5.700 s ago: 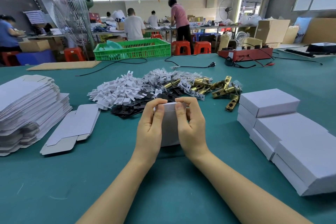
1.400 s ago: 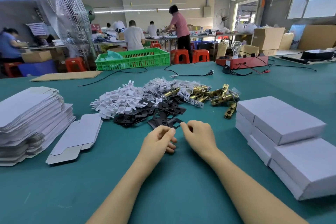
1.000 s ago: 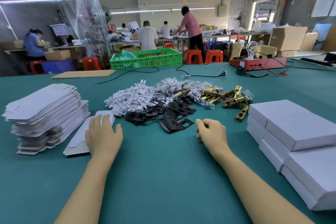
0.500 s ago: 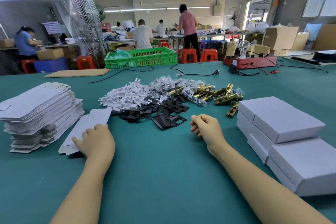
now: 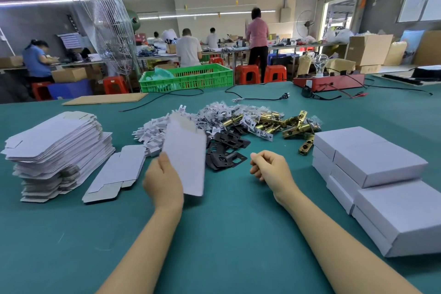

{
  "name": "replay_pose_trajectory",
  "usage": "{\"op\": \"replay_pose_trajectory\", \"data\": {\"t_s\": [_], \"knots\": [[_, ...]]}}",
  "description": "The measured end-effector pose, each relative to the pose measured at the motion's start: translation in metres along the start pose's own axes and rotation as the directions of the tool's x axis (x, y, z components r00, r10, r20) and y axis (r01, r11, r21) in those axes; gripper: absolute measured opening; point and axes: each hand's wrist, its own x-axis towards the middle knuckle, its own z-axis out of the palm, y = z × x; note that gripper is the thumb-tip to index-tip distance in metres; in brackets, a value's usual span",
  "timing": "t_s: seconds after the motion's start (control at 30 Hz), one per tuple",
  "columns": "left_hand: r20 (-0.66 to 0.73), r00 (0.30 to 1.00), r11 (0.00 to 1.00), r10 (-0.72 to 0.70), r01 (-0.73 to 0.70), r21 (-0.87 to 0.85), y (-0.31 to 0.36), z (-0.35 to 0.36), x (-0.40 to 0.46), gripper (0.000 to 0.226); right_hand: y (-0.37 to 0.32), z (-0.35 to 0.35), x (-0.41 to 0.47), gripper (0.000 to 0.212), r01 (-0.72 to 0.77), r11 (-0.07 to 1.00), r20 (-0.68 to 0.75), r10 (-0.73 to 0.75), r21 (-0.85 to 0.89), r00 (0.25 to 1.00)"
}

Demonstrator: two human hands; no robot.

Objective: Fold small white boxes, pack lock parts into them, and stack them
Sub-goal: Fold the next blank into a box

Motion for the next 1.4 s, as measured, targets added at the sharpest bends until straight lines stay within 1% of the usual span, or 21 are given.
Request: {"op": "replay_pose_trajectory", "data": {"t_s": [0.03, 0.07, 0.1, 0.13, 0.17, 0.23, 0.3, 0.33, 0.37, 0.43, 0.5, 0.63, 0.73, 0.8, 0.93, 1.0, 1.07, 1.13, 1.23, 1.33, 1.4], "knots": [[0.1, 0.985, 0.98, -0.144, 0.156, -0.127, 0.0, 0.005, -0.005, 0.042, -0.001, 0.0, -0.001, 0.031, 0.005, 1.0, 0.011, -0.004, -0.003, 1.0], [0.218, 0.946, 0.931, -0.24, 0.288, -0.223, -0.001, 0.01, -0.01, 0.039, -0.003, 0.0, -0.002, 0.033, 0.011, 1.0, 0.028, -0.01, -0.005, 1.0], [0.33, 0.901, 0.888, -0.281, 0.374, -0.266, -0.002, 0.013, -0.013, 0.035, -0.004, 0.001, -0.004, 0.035, 0.016, 1.0, 0.054, -0.016, -0.011, 0.998], [0.425, 0.862, 0.867, -0.278, 0.415, -0.275, -0.002, 0.014, -0.016, 0.031, -0.005, 0.003, -0.005, 0.035, 0.024, 0.999, 0.087, -0.022, -0.025, 0.996], [0.492, 0.832, 0.865, -0.256, 0.425, -0.268, -0.002, 0.016, -0.017, 0.028, -0.006, 0.005, -0.006, 0.033, 0.036, 0.998, 0.124, -0.03, -0.046, 0.992], [0.556, 0.811, 0.903, -0.181, 0.362, -0.233, -0.002, 0.016, -0.018, 0.022, -0.006, 0.007, -0.006, 0.024, 0.061, 0.997, 0.197, -0.05, -0.053, 0.979], [0.602, 0.791, 0.939, -0.112, 0.282, -0.195, -0.003, 0.015, -0.019, 0.013, -0.005, 0.007, -0.006, 0.013, 0.048, 0.996, 0.23, -0.062, 0.069, 0.971], [0.639, 0.764, 0.943, -0.087, 0.27, -0.196, -0.003, 0.014, -0.019, 0.005, -0.005, 0.007, -0.006, 0.009, 0.025, 0.989, 0.226, -0.058, 0.144, 0.972], [0.679, 0.731, 0.941, -0.069, 0.274, -0.199, -0.003, 0.013, -0.02, 0.007, -0.005, 0.006, -0.006, 0.007, 0.005, 0.979, 0.215, -0.05, 0.204, 0.975], [0.733, 0.678, 0.935, -0.053, 0.291, -0.202, -0.003, 0.012, -0.022, 0.028, -0.006, 0.005, -0.004, 0.01, -0.026, 0.963, 0.192, -0.028, 0.27, 0.981], [0.72, 0.694, 0.942, -0.023, 0.256, -0.217, -0.002, 0.012, -0.023, 0.033, -0.007, 0.006, -0.004, 0.01, -0.035, 0.961, 0.184, -0.017, 0.276, 0.983], [0.626, 0.775, 0.955, 0.087, 0.113, -0.273, -0.002, 0.015, -0.025, 0.017, -0.008, 0.011, -0.005, 0.008, -0.007, 0.97, 0.113, -0.021, 0.243, 0.993], [0.508, 0.843, 0.96, 0.176, -0.034, -0.276, 0.0, 0.014, -0.025, 0.018, -0.011, 0.013, -0.005, 0.027, -0.013, 0.998, -0.052, 0.016, 0.054, 0.999], [0.456, 0.859, 0.955, 0.233, -0.114, -0.274, 0.003, 0.011, -0.024, 0.017, -0.015, 0.012, -0.005, 0.036, 0.042, 0.995, -0.17, -0.057, -0.087, 0.984], [0.405, 0.846, 0.933, 0.347, -0.267, -0.242, 0.008, 0.009, -0.021, 0.019, -0.041, 0.0, -0.003, 0.026, 0.299, 0.936, -0.215, -0.336, -0.186, 0.917], [0.397, 0.836, 0.922, 0.378, -0.301, -0.244, 0.009, 0.009, -0.02, 0.02, -0.059, -0.011, 0.001, 0.017, 0.389, 0.886, -0.18, -0.437, -0.251, 0.881], [0.423, 0.822, 0.919, 0.381, -0.29, -0.266, 0.009, 0.011, -0.02, 0.02, -0.075, -0.022, 0.005, 0.013, 0.424, 0.868, -0.074, -0.456, -0.258, 0.887], [0.451, 0.808, 0.919, 0.378, -0.271, -0.285, 0.01, 0.012, -0.021, 0.019, -0.085, -0.029, 0.007, 0.015, 0.414, 0.873, 0.047, -0.417, -0.258, 0.908], [0.469, 0.799, 0.918, 0.375, -0.249, -0.309, 0.011, 0.012, -0.022, 0.019, -0.091, -0.034, 0.008, 0.017, 0.37, 0.889, 0.164, -0.336, -0.27, 0.927], [0.48, 0.794, 0.917, 0.372, -0.235, -0.322, 0.013, 0.012, -0.023, 0.019, -0.093, -0.037, 0.007, 0.02, 0.298, 0.913, 0.236, -0.236, -0.277, 0.943], [0.482, 0.793, 0.918, 0.373, -0.239, -0.317, 0.014, 0.012, -0.023, 0.019, -0.095, -0.037, 0.007, 0.021, 0.259, 0.926, 0.228, -0.199, -0.275, 0.953]]}}
